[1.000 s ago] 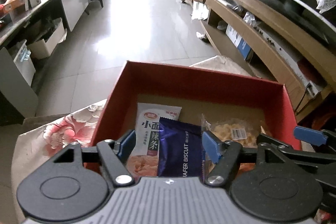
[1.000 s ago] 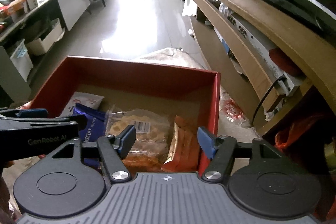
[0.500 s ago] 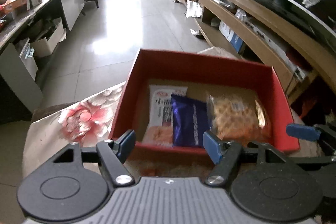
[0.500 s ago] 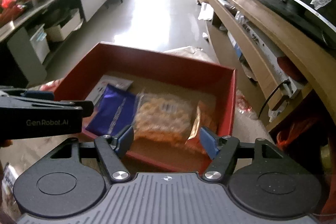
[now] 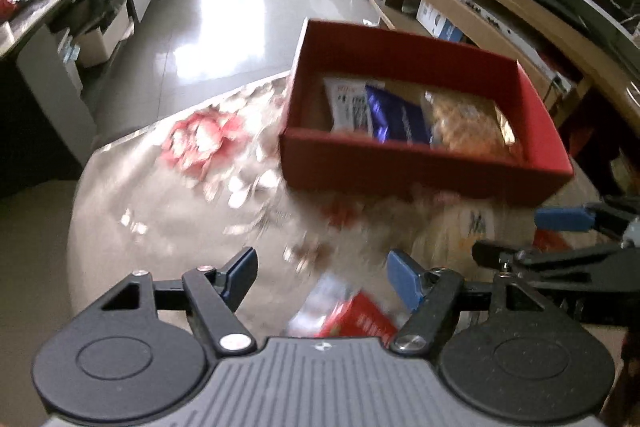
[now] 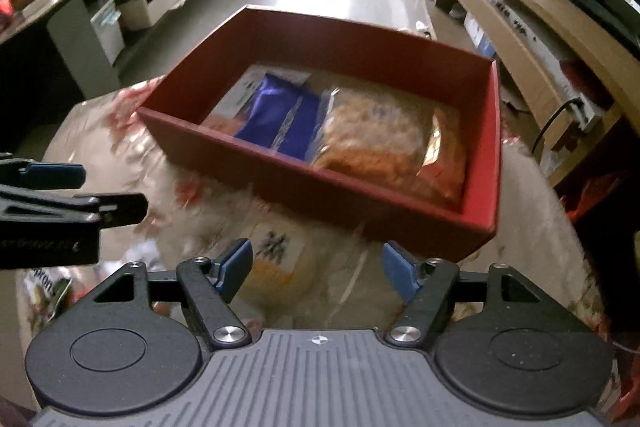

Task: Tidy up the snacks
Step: 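Move the left gripper to the Kaprons wafer pack and grasp it, then lift the Kaprons pack with the left gripper, then grasp the red spicy strip pack with the right gripper while the left holds the Kaprons pack, then lift both packs and carry them toward the red box, then lower the Kaprons and red spicy strip packs into the red box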

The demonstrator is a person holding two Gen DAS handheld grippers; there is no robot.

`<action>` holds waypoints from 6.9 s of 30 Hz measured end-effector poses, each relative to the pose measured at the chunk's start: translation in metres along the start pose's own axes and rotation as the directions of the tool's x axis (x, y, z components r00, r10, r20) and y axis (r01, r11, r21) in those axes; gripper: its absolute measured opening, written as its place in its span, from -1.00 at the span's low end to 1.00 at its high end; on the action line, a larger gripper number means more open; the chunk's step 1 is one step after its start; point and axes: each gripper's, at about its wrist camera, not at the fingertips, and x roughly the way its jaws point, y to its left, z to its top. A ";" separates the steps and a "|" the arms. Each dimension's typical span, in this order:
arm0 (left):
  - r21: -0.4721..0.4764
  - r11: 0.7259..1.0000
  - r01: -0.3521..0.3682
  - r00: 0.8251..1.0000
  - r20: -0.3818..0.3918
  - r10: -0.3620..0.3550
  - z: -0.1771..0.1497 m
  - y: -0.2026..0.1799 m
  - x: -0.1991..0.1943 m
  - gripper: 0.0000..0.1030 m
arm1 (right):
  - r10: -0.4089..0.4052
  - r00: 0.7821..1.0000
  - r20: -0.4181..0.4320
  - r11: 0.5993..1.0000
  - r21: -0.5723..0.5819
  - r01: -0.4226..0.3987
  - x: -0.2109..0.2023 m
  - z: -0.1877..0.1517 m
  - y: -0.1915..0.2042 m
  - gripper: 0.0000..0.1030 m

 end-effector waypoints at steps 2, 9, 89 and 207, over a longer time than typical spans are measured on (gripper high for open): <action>-0.025 1.000 0.003 1.000 -0.019 -0.003 -0.012 0.014 -0.003 0.46 | 0.019 1.000 -0.006 1.000 0.000 -0.019 -0.002 -0.004 0.005 0.54; -0.145 0.987 -0.065 0.996 -0.064 0.056 -0.035 0.063 -0.005 0.46 | 0.086 0.996 -0.031 0.995 -0.041 -0.087 -0.010 -0.023 0.039 0.56; -0.253 0.960 -0.118 0.984 -0.160 0.079 -0.046 0.074 0.031 0.18 | 0.207 0.975 -0.080 0.945 0.273 -0.178 -0.003 -0.068 0.086 0.74; 0.020 1.000 -0.021 0.998 0.058 0.020 0.004 -0.047 -0.024 0.17 | 0.041 0.987 0.155 0.998 0.041 -0.047 -0.060 -0.033 -0.005 0.06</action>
